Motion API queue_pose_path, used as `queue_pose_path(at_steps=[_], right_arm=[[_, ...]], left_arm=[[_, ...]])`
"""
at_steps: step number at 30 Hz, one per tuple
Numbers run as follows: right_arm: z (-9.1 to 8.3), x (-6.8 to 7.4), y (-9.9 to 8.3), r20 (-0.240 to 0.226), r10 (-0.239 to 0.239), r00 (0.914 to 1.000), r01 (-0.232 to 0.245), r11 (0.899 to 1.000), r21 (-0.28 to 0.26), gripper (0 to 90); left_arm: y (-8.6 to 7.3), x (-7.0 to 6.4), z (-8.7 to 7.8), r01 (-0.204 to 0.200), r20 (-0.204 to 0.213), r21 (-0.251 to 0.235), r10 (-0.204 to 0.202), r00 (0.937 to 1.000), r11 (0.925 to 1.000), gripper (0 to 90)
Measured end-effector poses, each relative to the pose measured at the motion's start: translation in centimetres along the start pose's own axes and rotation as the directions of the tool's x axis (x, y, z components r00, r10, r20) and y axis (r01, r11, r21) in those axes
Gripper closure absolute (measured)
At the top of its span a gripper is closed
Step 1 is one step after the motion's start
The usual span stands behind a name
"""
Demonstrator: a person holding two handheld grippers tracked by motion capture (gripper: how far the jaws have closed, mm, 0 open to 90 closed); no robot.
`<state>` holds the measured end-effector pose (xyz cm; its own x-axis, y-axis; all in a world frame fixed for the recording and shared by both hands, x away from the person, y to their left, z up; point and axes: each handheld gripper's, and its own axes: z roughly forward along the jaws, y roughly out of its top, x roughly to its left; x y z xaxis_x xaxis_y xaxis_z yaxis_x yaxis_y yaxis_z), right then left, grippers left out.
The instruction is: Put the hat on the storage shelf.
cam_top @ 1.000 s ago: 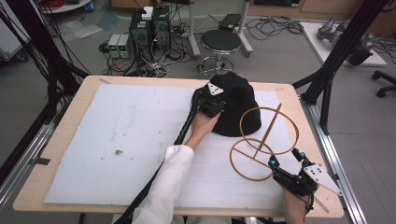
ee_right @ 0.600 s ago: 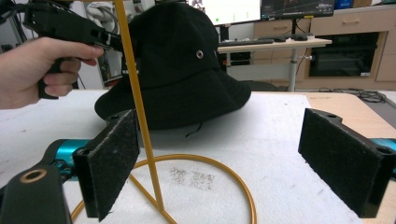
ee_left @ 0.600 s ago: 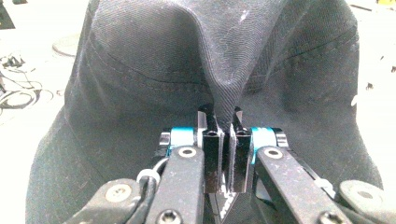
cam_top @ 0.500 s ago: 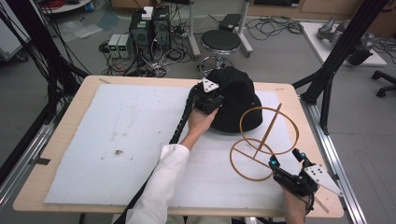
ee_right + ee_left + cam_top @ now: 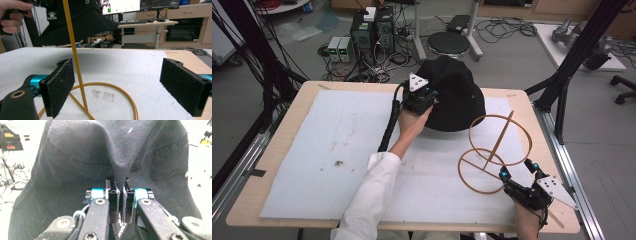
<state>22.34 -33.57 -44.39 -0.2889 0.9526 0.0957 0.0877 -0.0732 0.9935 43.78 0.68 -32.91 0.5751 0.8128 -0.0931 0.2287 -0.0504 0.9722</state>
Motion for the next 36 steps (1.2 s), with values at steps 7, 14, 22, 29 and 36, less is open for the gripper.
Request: queue_pose_path(at_steps=[7, 14, 22, 29, 36], right_arm=[[0.0, 0.1, 0.0, -0.003, 0.007, 1.0, -0.007, 1.0, 0.005, 11.9], [0.1, 0.1, 0.0, -0.001, 0.006, 1.0, -0.006, 1.0, 0.005, 11.9], [0.0, 0.1, 0.0, -0.005, 0.0, 1.0, 0.0, 1.0, 0.003, 11.9], [0.0, 0.1, 0.0, -0.005, 0.0, 1.0, 0.0, 1.0, 0.003, 11.9], [0.1, 0.1, 0.0, -0.007, -0.001, 1.0, 0.001, 1.0, 0.005, 11.9]], left_arm=[[1.6, 0.7, -2.2, 0.013, 0.008, -0.073, -0.012, 0.9999, 0.9972, 87.0], [3.0, 0.8, -4.0, -0.001, -0.001, -0.125, 0.001, 1.0, 0.9921, 86.9], [4.0, 1.3, -5.5, 0.011, -0.001, -0.17, -0.011, 0.9999, 0.9855, 86.9], [5.8, 0.5, -7.6, 0.002, 0.052, -0.226, 0.01, 0.9986, 0.9742, 86.9], [7.3, -0.9, -9.4, 0.006, 0.109, -0.282, 0.026, 0.9937, 0.9595, 86.9]])
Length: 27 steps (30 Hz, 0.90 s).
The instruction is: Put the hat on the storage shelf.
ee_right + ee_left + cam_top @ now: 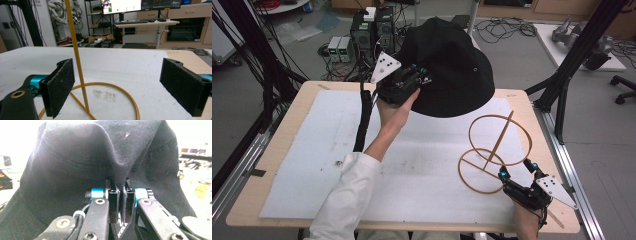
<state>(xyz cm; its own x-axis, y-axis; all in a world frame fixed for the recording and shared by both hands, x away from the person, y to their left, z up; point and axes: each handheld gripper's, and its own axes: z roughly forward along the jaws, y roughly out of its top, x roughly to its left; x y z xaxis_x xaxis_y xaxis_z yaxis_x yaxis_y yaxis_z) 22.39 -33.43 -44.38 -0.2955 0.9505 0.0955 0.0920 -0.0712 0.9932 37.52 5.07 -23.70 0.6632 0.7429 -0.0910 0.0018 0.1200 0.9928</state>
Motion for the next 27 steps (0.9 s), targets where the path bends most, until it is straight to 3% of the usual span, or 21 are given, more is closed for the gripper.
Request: queue_pose_path(at_steps=[5, 9, 11, 12, 13, 18, 21, 27], right_arm=[[0.0, 0.0, 0.0, -0.002, -0.004, 1.0, 0.004, 1.0, 0.0, 11.9], [0.0, 0.0, 0.0, -0.001, -0.002, 1.0, 0.002, 1.0, -0.001, 11.9], [0.0, 0.0, 0.0, -0.002, -0.003, 1.0, 0.003, 1.0, -0.002, 11.9], [0.0, 0.0, 0.0, -0.002, -0.004, 1.0, 0.004, 1.0, -0.002, 11.9], [0.0, 0.0, 0.0, -0.002, -0.004, 1.0, 0.004, 1.0, -0.002, 11.9], [0.0, 0.0, 0.0, -0.002, -0.004, 1.0, 0.004, 1.0, -0.003, 11.9], [0.0, 0.0, 0.0, -0.001, -0.002, 1.0, 0.002, 1.0, -0.003, 11.9], [-0.1, 0.0, 0.0, 0.0, -0.001, 1.0, 0.001, 1.0, -0.003, 11.8]], left_arm=[[1.0, -0.9, -0.6, 0.01, 0.063, -0.03, -0.008, 0.998, 0.9995, 86.9], [1.6, -1.9, -1.0, 0.037, 0.135, -0.041, -0.031, 0.9903, 0.9985, 86.8], [1.7, -2.5, -1.1, 0.044, 0.171, -0.042, -0.036, 0.9845, 0.9982, 86.8], [1.8, -3.2, -1.1, 0.039, 0.205, -0.036, -0.031, 0.9783, 0.9986, 86.8], [1.8, -3.2, -1.1, 0.039, 0.205, -0.036, -0.031, 0.9783, 0.9986, 86.8], [1.5, -5.1, -0.9, 0.031, 0.287, -0.021, -0.024, 0.9577, 0.9993, 86.8], [1.3, -6.0, -0.6, 0.023, 0.324, -0.018, -0.016, 0.946, 0.9996, 86.7], [0.7, -7.8, 0.0, -0.005, 0.371, 0.019, -0.002, 0.9287, 0.9998, 86.7]])
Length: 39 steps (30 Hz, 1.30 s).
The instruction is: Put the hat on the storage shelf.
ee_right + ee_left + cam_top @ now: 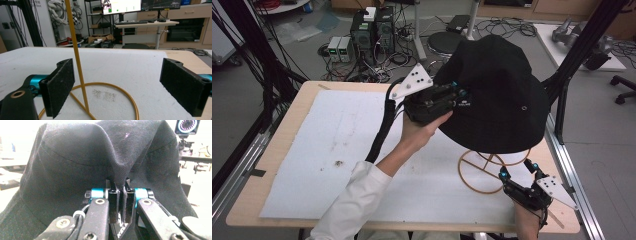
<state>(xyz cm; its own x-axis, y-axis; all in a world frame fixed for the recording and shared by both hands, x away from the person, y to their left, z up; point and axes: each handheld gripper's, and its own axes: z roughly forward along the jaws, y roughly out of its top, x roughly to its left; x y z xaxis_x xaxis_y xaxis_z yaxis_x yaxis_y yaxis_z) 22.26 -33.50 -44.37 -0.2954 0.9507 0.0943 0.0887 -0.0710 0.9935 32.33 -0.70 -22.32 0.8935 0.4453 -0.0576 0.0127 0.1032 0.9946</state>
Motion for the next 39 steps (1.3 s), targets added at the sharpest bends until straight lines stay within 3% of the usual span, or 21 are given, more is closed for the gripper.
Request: queue_pose_path(at_steps=[12, 24, 30, 39], right_arm=[[-0.3, -0.1, 0.0, -0.002, 0.002, 1.0, -0.002, 1.0, -0.015, 11.8], [-0.7, -0.2, 0.1, 0.001, 0.007, 1.0, -0.007, 1.0, -0.028, 11.9], [-0.8, -0.2, 0.1, 0.001, 0.016, 0.9999, -0.016, 0.999, -0.033, 11.8], [-0.9, -0.3, 0.0, 0.005, 0.019, 0.9998, -0.019, 0.999, -0.032, 11.8]], left_arm=[[-1.6, -2.0, 2.1, -0.034, 0.059, 0.103, 0.028, 0.9979, 0.9941, 86.7], [-2.7, -3.5, 3.0, -0.099, 0.082, 0.172, 0.086, 0.993, 0.9801, 86.7], [-3.4, -3.9, 3.1, -0.127, 0.083, 0.196, 0.113, 0.9902, 0.9723, 86.6], [-4.6, -3.8, 3.3, -0.124, 0.081, 0.235, 0.107, 0.9909, 0.9641, 86.3]])
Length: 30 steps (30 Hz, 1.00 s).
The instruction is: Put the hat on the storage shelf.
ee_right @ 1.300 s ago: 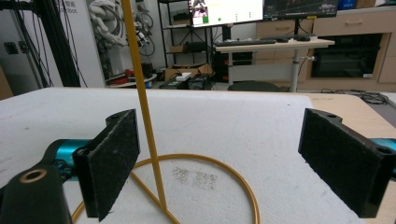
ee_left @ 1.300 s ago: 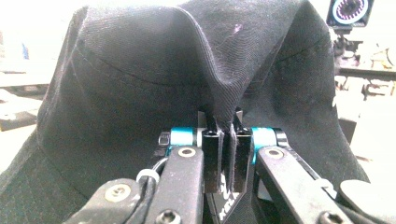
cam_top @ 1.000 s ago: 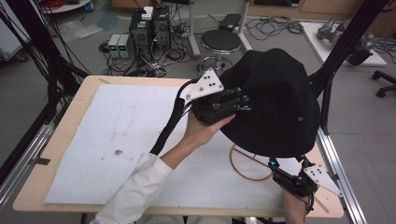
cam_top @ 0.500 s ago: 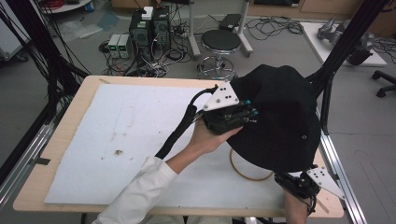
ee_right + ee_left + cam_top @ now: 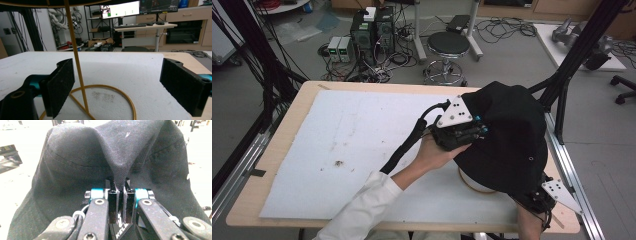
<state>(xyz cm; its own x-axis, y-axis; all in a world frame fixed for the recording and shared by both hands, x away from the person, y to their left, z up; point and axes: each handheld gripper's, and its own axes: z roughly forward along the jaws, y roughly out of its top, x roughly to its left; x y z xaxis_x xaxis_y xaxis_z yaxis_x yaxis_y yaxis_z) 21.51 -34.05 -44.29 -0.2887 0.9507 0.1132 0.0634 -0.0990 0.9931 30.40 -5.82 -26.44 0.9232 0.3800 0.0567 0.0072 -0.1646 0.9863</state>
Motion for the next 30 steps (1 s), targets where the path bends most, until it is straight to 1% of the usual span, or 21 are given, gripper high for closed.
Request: queue_pose_path(at_steps=[3, 6, 11, 12, 13, 15, 16, 17, 18, 19, 20, 21, 25, 26, 30], right_arm=[[0.0, 0.0, 0.0, 0.0, 0.006, 1.0, -0.006, 1.0, 0.004, 11.8], [0.0, 0.0, 0.0, -0.002, 0.0, 1.0, 0.0, 1.0, 0.003, 11.9], [-0.1, 0.0, 0.0, 0.002, 0.002, 1.0, -0.002, 1.0, 0.004, 11.9], [-0.1, 0.0, 0.0, 0.002, 0.003, 1.0, -0.003, 1.0, 0.005, 11.8], [-0.1, 0.0, 0.0, 0.002, 0.003, 1.0, -0.003, 1.0, 0.005, 11.8], [-0.1, 0.0, 0.0, 0.002, 0.0, 1.0, 0.0, 1.0, 0.002, 11.8], [-0.1, 0.0, 0.0, 0.002, 0.0, 1.0, 0.0, 1.0, 0.002, 11.8], [-0.1, 0.0, 0.0, 0.002, 0.0, 1.0, 0.0, 1.0, 0.002, 11.8], [-0.1, 0.0, 0.0, 0.003, 0.006, 1.0, -0.006, 1.0, 0.0, 11.8], [-0.1, 0.0, 0.0, 0.003, 0.006, 1.0, -0.006, 1.0, 0.0, 11.8], [-0.1, 0.0, 0.0, 0.005, 0.005, 1.0, -0.005, 1.0, 0.0, 11.8], [-0.1, 0.0, 0.0, 0.005, 0.005, 1.0, -0.005, 1.0, 0.0, 11.8], [-0.1, -0.1, 0.0, 0.003, 0.005, 1.0, -0.005, 1.0, 0.001, 11.8], [-0.1, -0.1, 0.0, 0.003, 0.004, 1.0, -0.004, 1.0, 0.0, 11.8], [-0.1, -0.1, 0.0, 0.001, 0.002, 1.0, -0.002, 1.0, 0.001, 11.8]], left_arm=[[-0.4, -0.1, 0.1, 0.008, 0.003, 0.005, -0.008, 1.0, 1.0, 86.1], [-0.8, -0.1, 0.2, 0.011, 0.006, 0.006, -0.011, 0.9999, 0.9999, 85.6], [-1.2, 0.3, 0.0, 0.038, 0.013, -0.006, -0.038, 0.9992, 0.9993, 81.9], [-1.2, 0.4, -0.1, 0.046, 0.016, -0.011, -0.046, 0.9988, 0.9989, 78.7], [-1.2, 0.4, -0.2, 0.047, 0.016, -0.014, -0.047, 0.9988, 0.9988, 78.7], [-1.2, 0.5, -0.3, 0.052, 0.013, -0.014, -0.052, 0.9986, 0.9986, 75.0], [-1.2, 0.5, -0.4, 0.051, 0.011, -0.014, -0.051, 0.9987, 0.9986, 71.2], [-1.2, 0.5, -0.4, 0.053, 0.011, -0.019, -0.053, 0.9986, 0.9984, 71.2], [-1.2, 0.6, -0.6, 0.057, 0.01, -0.024, -0.057, 0.9983, 0.9981, 65.5], [-1.2, 0.6, -0.7, 0.062, 0.006, -0.032, -0.062, 0.9981, 0.9976, 65.5], [-1.3, 0.8, -1.0, 0.064, 0.001, -0.038, -0.064, 0.9979, 0.9972, 62.3], [-1.3, 0.8, -1.0, 0.064, 0.001, -0.038, -0.064, 0.9979, 0.9972, 61.0], [-1.5, 1.1, -1.6, 0.068, -0.026, -0.054, -0.069, 0.9973, 0.9962, 53.7], [-1.6, 1.2, -1.8, 0.063, -0.032, -0.056, -0.065, 0.9974, 0.9965, 51.4], [-1.8, 1.4, -2.6, 0.053, -0.05, -0.072, -0.057, 0.9971, 0.996, 49.3]])
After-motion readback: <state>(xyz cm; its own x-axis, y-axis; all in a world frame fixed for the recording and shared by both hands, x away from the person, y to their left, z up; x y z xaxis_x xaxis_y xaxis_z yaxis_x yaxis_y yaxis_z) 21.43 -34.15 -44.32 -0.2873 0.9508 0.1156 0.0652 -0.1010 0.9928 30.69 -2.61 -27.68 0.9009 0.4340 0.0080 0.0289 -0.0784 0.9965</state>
